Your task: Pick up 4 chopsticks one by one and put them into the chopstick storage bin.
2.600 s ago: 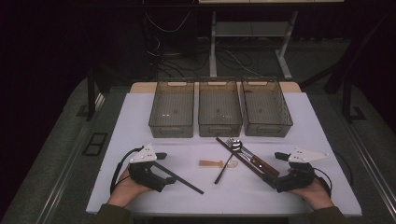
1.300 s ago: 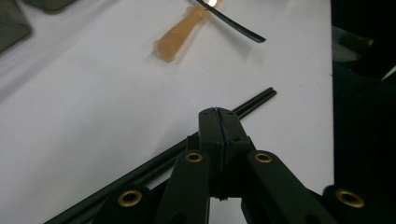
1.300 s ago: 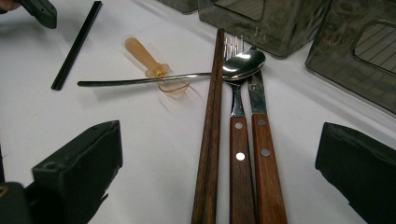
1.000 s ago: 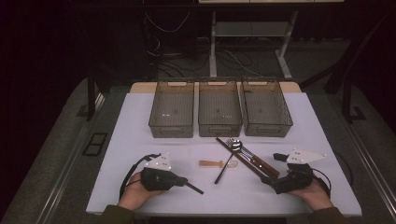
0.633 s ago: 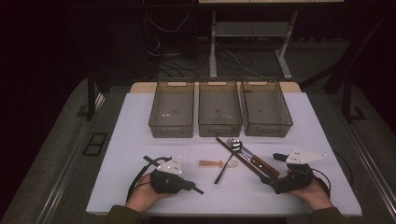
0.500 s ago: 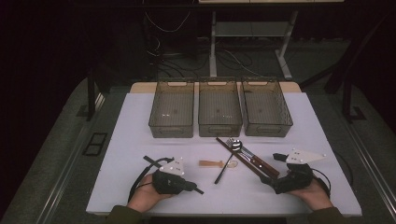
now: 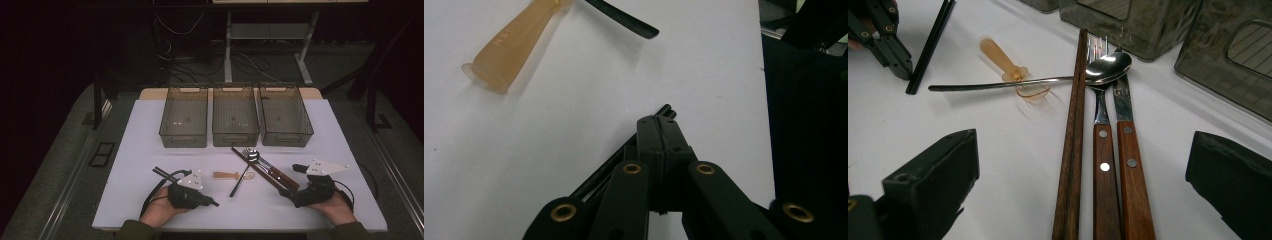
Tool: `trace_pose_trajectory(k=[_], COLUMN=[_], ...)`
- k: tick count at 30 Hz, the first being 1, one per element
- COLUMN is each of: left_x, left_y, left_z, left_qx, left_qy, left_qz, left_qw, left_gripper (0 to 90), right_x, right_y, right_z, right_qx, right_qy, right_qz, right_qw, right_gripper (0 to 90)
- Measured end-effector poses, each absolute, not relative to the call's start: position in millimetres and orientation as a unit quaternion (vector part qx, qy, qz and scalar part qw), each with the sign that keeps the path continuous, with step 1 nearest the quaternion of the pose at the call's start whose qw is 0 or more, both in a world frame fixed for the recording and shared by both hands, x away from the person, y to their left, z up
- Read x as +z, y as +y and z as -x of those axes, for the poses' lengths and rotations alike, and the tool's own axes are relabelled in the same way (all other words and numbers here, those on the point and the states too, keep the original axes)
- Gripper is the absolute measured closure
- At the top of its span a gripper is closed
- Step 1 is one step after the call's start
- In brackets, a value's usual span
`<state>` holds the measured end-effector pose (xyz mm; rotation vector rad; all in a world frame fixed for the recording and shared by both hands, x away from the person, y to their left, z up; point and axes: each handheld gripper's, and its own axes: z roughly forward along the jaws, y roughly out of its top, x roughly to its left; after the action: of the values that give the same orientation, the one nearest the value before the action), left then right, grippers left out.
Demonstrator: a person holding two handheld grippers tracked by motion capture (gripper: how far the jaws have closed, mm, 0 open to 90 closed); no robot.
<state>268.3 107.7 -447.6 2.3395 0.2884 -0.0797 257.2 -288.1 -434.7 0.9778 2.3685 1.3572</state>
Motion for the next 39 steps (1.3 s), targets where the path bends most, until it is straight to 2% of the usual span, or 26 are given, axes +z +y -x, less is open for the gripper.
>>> trace_pose_trajectory(k=[39], left_x=[-447.8], left_y=[86.1], left_z=[-282.7], left_qx=[0.007], left_qy=[0.112], left_qz=[-0.918], left_qw=[0.38], left_gripper=[89.1], right_x=[-435.6], right_y=[-286.9], right_z=[-257.2], right_qx=[0.462], right_qy=[0.813], right_qz=[-0.334], right_qw=[0.122], right_gripper=[0.9])
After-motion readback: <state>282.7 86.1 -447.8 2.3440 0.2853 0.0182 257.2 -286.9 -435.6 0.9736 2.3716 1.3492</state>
